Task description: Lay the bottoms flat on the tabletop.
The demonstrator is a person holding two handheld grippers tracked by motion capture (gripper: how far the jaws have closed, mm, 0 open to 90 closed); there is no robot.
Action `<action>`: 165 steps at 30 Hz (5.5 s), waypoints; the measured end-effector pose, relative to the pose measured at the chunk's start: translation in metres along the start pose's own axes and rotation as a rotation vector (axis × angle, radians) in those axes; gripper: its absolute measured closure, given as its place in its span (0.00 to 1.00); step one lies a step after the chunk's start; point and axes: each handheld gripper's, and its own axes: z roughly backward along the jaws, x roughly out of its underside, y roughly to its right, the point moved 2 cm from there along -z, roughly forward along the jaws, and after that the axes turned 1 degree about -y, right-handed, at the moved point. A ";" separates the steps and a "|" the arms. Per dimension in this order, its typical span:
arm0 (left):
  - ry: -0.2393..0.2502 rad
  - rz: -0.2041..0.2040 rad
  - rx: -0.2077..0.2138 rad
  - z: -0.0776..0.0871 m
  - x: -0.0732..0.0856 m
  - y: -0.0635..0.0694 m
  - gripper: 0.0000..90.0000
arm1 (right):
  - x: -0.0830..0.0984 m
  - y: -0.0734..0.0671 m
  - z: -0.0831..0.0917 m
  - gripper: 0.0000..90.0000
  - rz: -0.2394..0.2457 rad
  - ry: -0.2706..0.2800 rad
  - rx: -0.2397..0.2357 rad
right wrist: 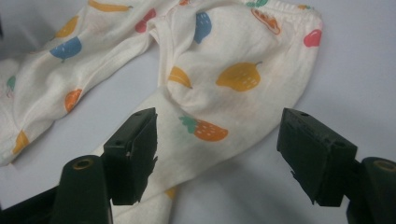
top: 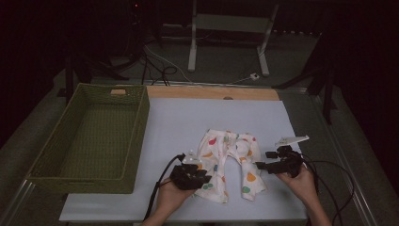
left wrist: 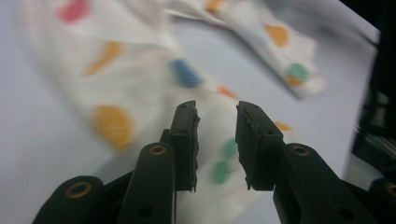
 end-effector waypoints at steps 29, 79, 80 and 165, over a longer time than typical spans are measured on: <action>-0.051 0.035 -0.161 -0.012 0.012 -0.026 1.00 | 0.001 -0.002 -0.005 0.32 0.009 -0.016 -0.009; -0.051 0.052 -0.203 -0.009 0.016 -0.048 0.60 | 0.036 -0.024 0.002 0.64 0.048 -0.087 -0.107; -0.057 0.048 -0.202 -0.009 0.016 -0.048 0.60 | 0.038 -0.026 0.002 0.65 0.058 -0.090 -0.108; -0.003 0.103 -0.230 -0.077 -0.065 -0.095 0.61 | -0.044 0.049 -0.050 0.55 0.007 -0.048 0.075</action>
